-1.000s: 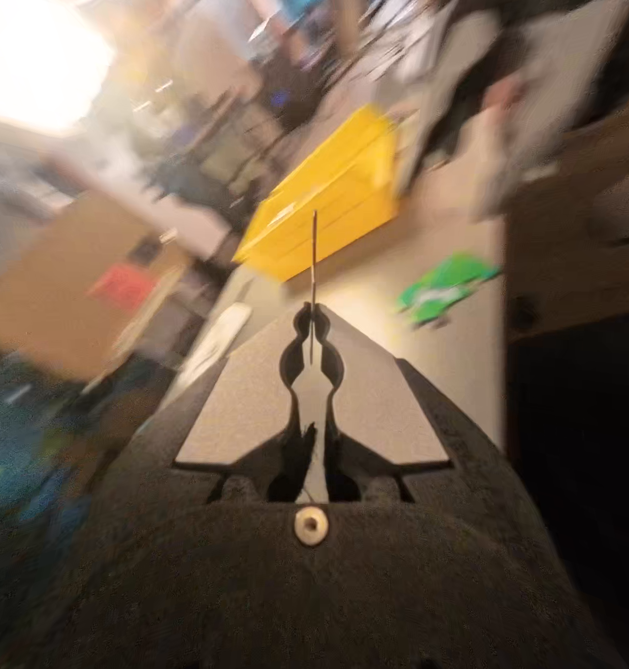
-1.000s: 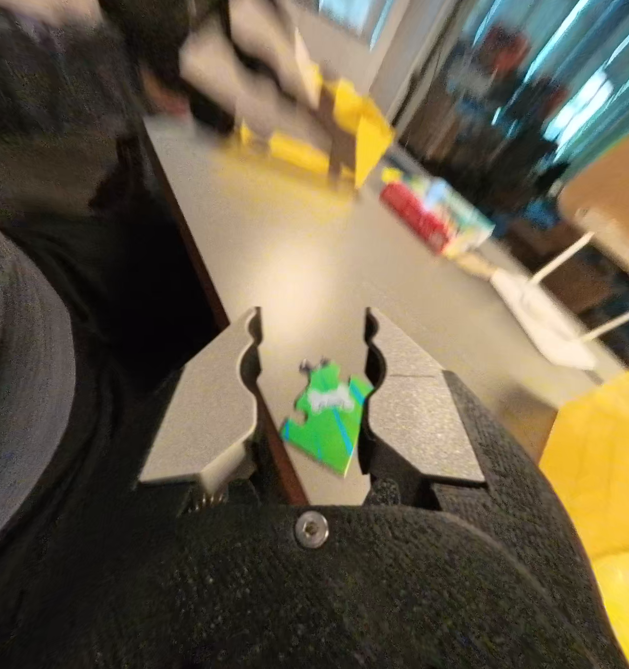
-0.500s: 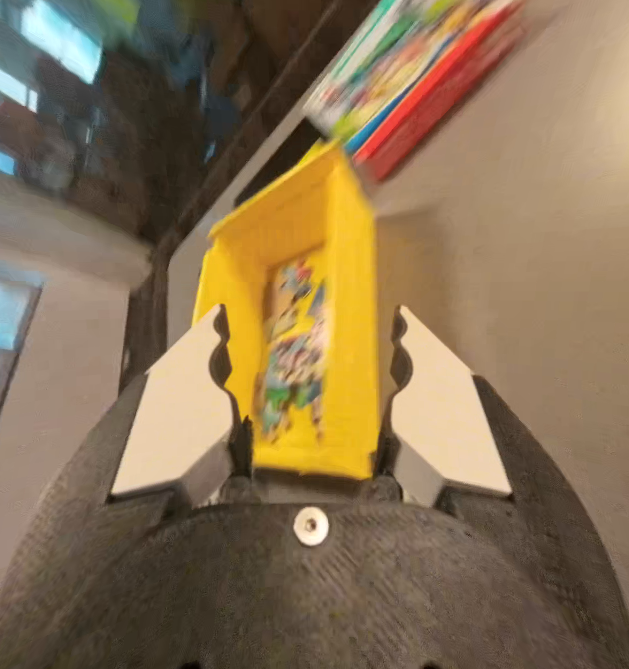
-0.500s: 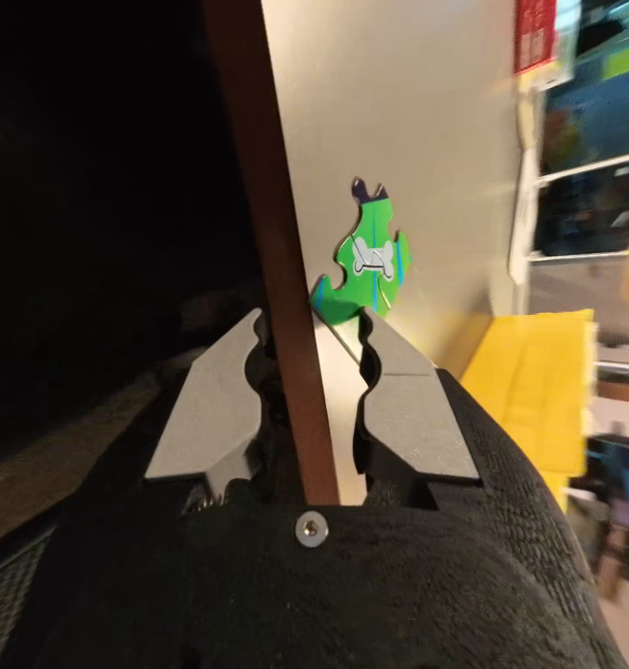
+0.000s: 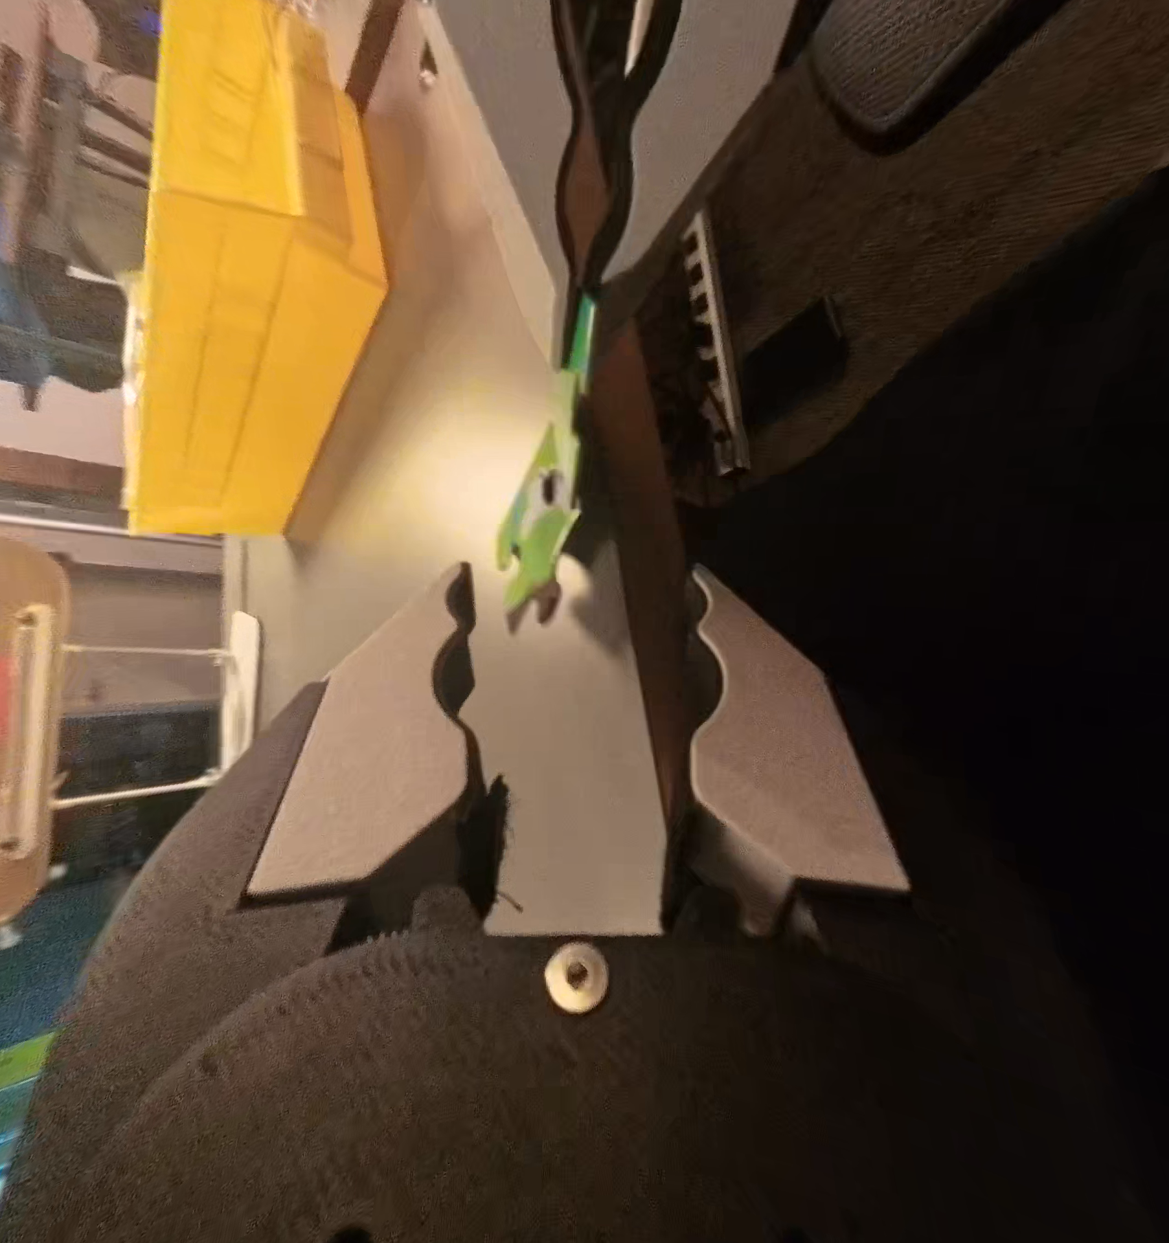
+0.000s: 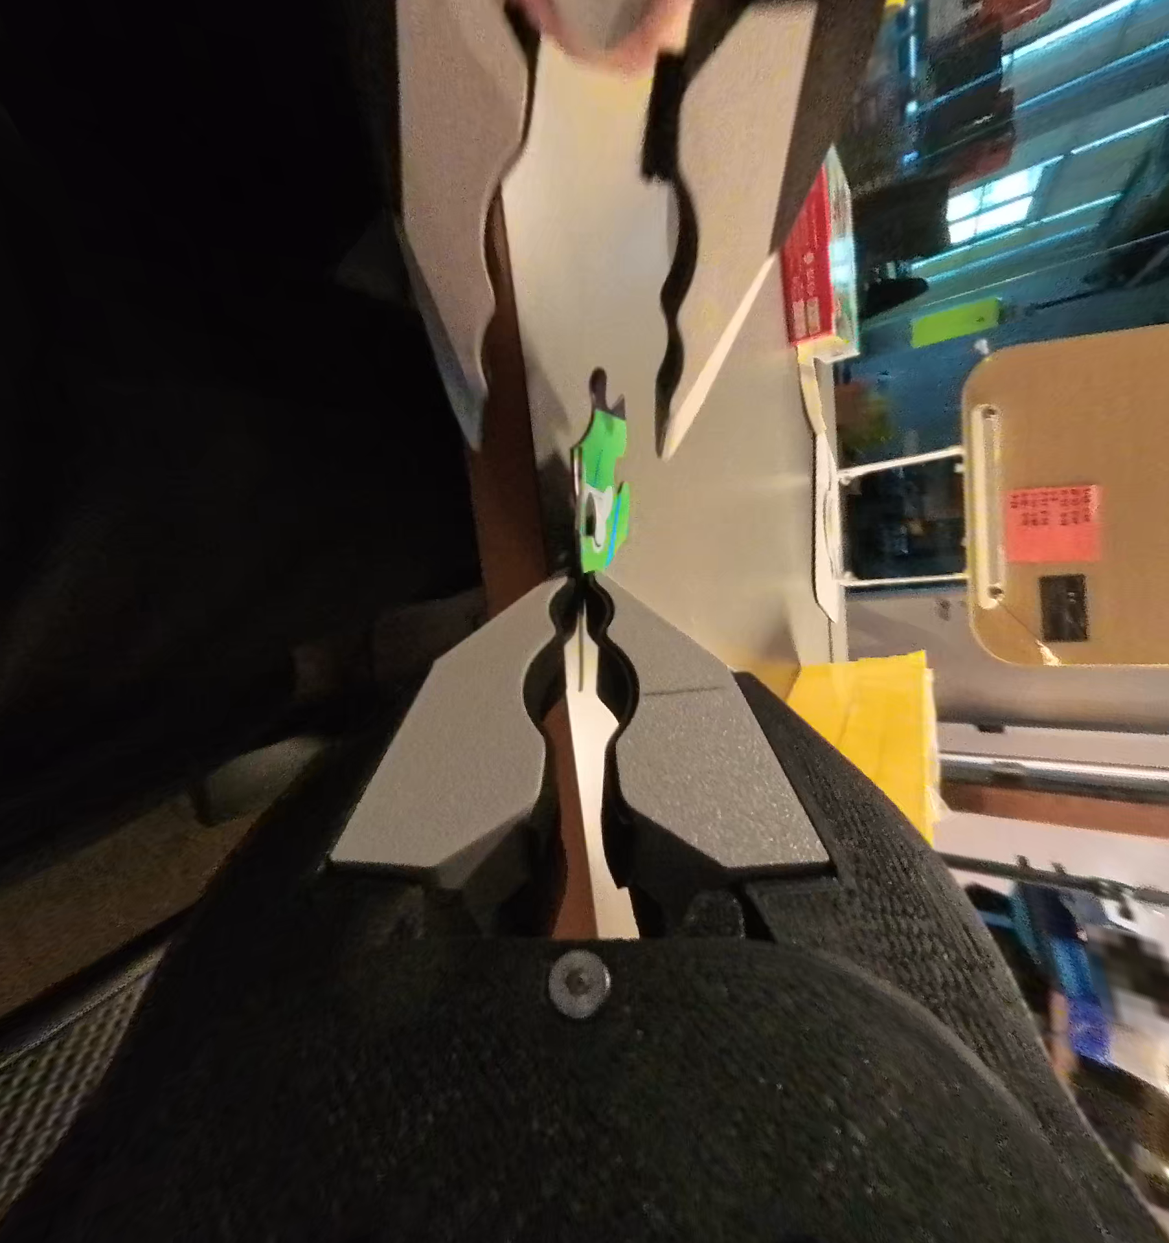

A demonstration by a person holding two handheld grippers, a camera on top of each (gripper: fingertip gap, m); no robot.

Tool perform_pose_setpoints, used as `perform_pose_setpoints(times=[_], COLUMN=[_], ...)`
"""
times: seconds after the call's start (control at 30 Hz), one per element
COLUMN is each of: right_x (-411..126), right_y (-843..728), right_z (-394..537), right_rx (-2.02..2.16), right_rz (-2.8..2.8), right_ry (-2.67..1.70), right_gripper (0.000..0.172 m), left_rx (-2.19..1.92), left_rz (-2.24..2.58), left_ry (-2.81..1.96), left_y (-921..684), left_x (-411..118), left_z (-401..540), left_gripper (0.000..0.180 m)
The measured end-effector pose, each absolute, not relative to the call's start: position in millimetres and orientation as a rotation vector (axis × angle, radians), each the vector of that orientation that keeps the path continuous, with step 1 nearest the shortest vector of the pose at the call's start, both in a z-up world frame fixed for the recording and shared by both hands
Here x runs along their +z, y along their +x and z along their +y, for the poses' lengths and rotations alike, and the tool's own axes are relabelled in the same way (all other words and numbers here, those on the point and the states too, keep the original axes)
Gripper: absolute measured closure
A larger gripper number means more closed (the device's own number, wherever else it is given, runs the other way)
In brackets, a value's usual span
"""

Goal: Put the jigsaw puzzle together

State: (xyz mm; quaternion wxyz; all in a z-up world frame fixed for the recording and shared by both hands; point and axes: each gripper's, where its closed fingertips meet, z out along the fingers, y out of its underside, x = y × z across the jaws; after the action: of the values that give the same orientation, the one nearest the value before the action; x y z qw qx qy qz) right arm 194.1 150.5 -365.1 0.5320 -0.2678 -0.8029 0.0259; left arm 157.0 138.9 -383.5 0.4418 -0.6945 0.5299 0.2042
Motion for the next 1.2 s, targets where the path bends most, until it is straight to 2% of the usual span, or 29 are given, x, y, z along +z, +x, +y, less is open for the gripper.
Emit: perform_pose_setpoints(times=[0.07, 0.1, 0.23, 0.4, 0.63, 0.8, 0.97, 1.0, 1.03, 1.07, 1.1, 1.13, 1.2], right_x=[-360, -358, -347, -316, -240, -215, -177, -173, -170, -169, -169, -169, -177], right_y=[193, 192, 190, 177, 151, 93, -32, -64, -96, -127, -157, -186, -239], right_z=[148, 146, 143, 127, 137, 119, 78, 69, 60, 52, 44, 38, 32], right_rx=[0.113, 0.129, 0.168, 0.412, 1.213, 1.351, 1.496, 1.500, 1.490, 1.475, 1.465, 1.453, 1.400], right_rz=[-1.911, -1.911, -1.887, -1.800, -1.442, -1.436, -1.450, -1.456, -1.474, -1.503, -1.531, -1.557, -1.619], right_ry=[-0.642, -0.632, -0.600, -0.650, -0.954, -0.898, -0.860, -0.863, -0.868, -0.884, -0.901, -0.923, -0.994], right_gripper=[0.172, 0.172, 0.172, 0.172, 0.172, 0.172, 0.172, 0.172, 0.172, 0.172, 0.172, 0.172, 0.172], left_rx=[0.518, 0.496, 0.531, 0.490, 0.434, 0.823, 0.816, 0.755, 0.674, 0.600, 0.541, 0.523, 0.563], left_rz=[1.313, 1.314, 1.257, 1.179, 0.773, 0.161, -0.286, -0.397, -0.480, -0.559, -0.608, -0.627, -0.610], left_ry=[-1.706, -1.714, -1.659, -1.659, -1.737, -1.700, -1.876, -1.897, -1.915, -1.929, -1.920, -1.877, -1.738], left_y=[162, 166, 164, 150, 63, -107, -265, -287, -302, -311, -315, -314, -305], left_x=[-384, -384, -364, -332, -281, -189, -185, -193, -201, -208, -211, -208, -190], left_z=[147, 148, 149, 132, 115, 67, 2, -6, -11, -16, -19, -24, -34], left_gripper=[0.123, 0.131, 0.179, 0.179, 0.180, 0.180, 0.179, 0.173, 0.136, 0.109, 0.093, 0.087, 0.092])
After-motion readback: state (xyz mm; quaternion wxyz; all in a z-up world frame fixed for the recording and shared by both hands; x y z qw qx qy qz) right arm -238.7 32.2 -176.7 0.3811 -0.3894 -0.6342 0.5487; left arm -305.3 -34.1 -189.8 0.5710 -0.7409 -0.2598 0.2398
